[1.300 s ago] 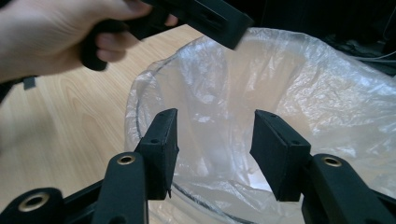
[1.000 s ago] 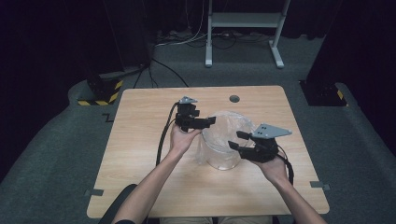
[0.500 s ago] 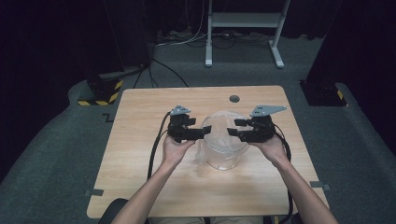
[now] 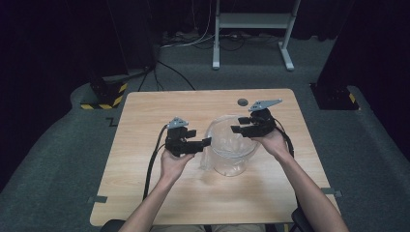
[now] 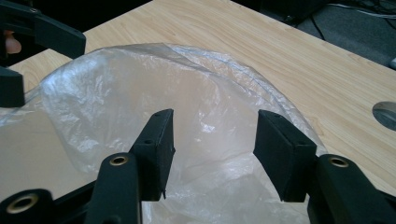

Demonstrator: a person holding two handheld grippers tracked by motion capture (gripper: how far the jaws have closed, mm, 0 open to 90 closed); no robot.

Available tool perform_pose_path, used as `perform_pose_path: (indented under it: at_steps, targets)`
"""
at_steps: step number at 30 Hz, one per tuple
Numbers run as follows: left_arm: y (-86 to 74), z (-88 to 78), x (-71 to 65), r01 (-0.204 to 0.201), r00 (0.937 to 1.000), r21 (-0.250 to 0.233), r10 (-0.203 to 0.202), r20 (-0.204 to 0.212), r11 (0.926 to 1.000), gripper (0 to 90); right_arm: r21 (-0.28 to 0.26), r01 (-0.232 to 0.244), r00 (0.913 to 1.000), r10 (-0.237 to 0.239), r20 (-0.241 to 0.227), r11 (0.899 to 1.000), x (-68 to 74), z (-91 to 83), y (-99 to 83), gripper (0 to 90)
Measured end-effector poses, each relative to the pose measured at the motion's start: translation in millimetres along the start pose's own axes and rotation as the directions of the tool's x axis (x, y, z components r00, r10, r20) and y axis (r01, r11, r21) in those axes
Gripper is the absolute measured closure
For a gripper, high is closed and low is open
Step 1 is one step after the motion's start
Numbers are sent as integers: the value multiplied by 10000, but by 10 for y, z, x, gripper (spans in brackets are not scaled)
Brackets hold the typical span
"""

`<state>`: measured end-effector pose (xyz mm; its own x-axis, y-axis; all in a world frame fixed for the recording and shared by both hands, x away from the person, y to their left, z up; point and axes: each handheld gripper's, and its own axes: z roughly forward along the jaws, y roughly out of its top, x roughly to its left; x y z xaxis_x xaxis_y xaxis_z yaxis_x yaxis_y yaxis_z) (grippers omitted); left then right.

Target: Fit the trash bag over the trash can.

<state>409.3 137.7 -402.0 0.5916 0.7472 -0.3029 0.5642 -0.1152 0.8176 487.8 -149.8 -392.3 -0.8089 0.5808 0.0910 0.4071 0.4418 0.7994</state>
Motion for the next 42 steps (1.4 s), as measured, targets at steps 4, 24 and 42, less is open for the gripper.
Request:
perform_pose_path:
  at_steps: [4, 24, 42]
  targets:
    - [-3, 11, -12, -92, 10000, -4, 92, -11, 10000, 256, -86, 317, 9995, -317, 7, 9995, 41, -10, 7, 451]
    - [144, 34, 18, -460, 9989, -788, 450, -137, 9958, 257, -1979, -197, 9985, 295, 470, 9800, 65, -438, -194, 436]
    - [123, -42, 195, -495, 9967, -1103, 421, -688, 9927, 283, -2508, -1212, 9816, 1535, 1135, 9604, -32, -775, -561, 435]
